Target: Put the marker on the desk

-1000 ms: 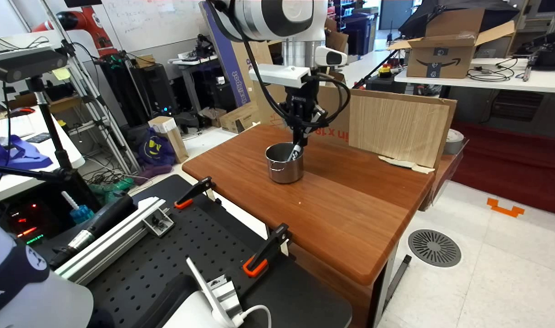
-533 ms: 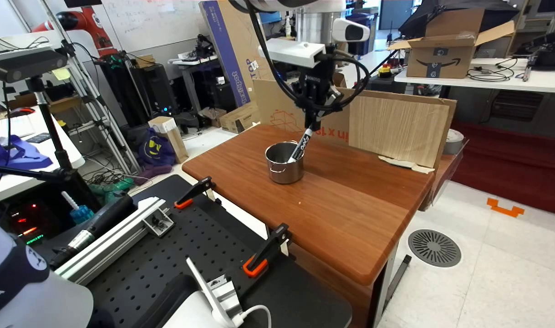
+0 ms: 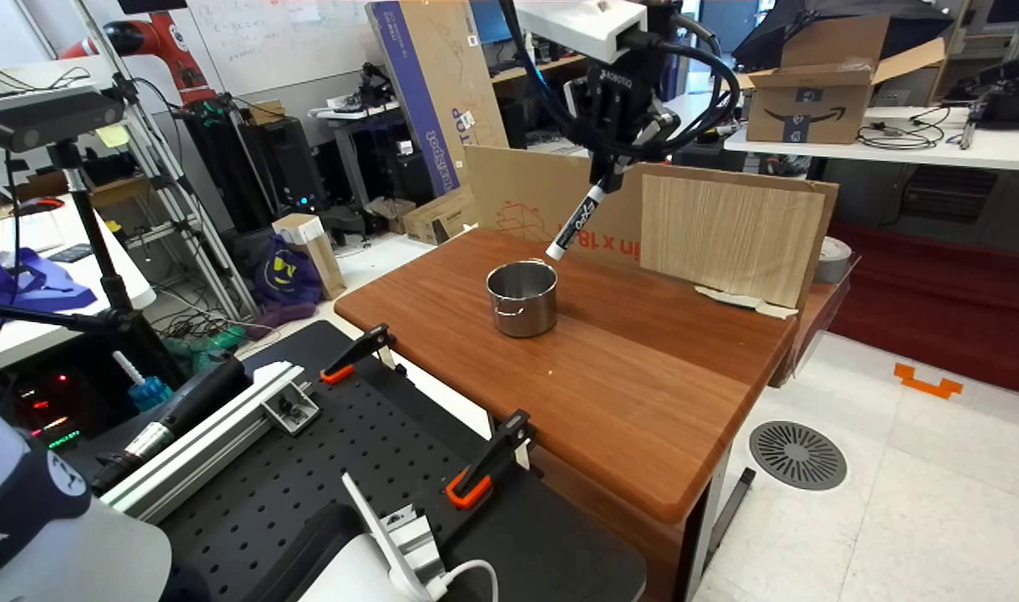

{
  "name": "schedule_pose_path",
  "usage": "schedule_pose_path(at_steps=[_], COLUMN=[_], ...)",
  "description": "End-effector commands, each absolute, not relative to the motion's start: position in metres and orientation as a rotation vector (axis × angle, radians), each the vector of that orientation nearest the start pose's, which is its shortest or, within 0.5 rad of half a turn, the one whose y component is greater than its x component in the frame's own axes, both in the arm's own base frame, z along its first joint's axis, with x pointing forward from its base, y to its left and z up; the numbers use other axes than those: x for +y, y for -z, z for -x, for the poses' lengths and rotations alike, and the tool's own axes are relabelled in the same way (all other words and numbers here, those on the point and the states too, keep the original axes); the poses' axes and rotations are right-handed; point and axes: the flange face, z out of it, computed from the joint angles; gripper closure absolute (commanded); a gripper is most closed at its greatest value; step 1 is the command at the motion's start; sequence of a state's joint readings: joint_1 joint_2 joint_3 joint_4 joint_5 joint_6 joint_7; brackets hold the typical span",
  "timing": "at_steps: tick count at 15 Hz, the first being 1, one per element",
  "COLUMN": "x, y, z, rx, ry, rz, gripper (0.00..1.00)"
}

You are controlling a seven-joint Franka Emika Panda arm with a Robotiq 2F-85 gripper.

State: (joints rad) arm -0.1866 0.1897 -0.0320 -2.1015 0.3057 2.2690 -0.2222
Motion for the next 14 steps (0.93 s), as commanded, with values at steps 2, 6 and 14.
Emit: schedule_pose_path(at_steps=[2, 6, 14], x=[-0.128, -0.134, -0.163], y=[-0.321, -0.297, -0.248], z=[-0.56, -0.569, -0.593], rx=[0.322, 0.353, 0.426], ry=[0.033, -0.019, -0.104], rz=[2.83, 2.822, 2.814], gripper=[0.95, 0.95, 0.95])
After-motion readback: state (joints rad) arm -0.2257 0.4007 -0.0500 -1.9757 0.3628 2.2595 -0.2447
